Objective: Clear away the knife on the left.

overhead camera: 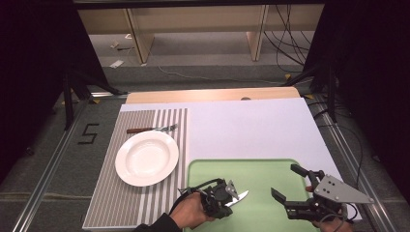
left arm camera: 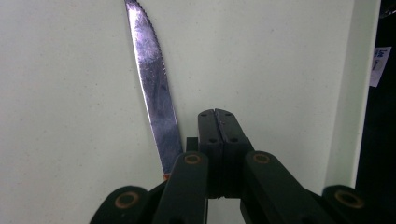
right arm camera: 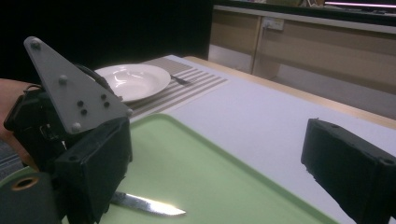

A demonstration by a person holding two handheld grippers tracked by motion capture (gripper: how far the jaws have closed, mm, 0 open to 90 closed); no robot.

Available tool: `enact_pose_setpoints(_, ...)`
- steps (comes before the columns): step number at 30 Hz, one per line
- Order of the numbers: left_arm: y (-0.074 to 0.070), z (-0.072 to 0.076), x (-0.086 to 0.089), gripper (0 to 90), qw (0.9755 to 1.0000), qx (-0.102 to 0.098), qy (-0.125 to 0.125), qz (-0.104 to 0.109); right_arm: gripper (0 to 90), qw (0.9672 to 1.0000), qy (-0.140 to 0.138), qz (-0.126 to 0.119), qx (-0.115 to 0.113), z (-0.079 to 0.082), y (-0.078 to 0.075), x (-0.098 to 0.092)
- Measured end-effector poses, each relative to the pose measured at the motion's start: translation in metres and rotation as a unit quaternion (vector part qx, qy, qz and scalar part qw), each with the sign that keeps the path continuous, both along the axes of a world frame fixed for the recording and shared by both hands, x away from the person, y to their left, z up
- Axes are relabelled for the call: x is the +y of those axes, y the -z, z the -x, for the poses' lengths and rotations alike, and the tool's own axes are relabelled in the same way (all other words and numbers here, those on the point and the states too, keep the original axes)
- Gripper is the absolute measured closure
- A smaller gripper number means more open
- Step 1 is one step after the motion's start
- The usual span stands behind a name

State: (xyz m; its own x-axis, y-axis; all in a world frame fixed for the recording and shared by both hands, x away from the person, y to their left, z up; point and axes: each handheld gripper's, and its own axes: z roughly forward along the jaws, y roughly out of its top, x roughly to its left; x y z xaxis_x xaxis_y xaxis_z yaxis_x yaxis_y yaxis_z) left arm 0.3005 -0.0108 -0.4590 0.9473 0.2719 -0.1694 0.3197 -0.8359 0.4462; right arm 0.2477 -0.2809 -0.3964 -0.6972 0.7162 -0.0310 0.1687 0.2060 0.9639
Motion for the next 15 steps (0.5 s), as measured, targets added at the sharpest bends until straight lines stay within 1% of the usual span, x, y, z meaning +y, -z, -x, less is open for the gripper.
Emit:
enact_pose_setpoints(1,0.0007,0.0000,-0.0005,89.5,1.0000,-0.003,0.000,-0.004,9.7,1.0000,0.000,0.001,0.001,-0.0001,0.0001,-0.0001)
enact_pose_setpoints(4,0.0032,-0.0018,-0.0011,89.5,0.9999,-0.003,-0.005,-0.013,9.7,1.0000,0.000,0.000,0.000,0.0001,-0.0001,0.0000)
enact_pose_setpoints(12,0.0039,-0.0081,0.0037,89.6,0.9996,-0.009,-0.021,-0.015,9.7,1.0000,0.000,0.001,0.000,0.0001,0.0001,0.0000)
enact_pose_setpoints(15,0.0038,-0.0085,0.0052,89.6,0.9996,-0.010,-0.020,-0.017,9.7,1.0000,0.000,0.000,0.000,0.0001,-0.0003,-0.0003)
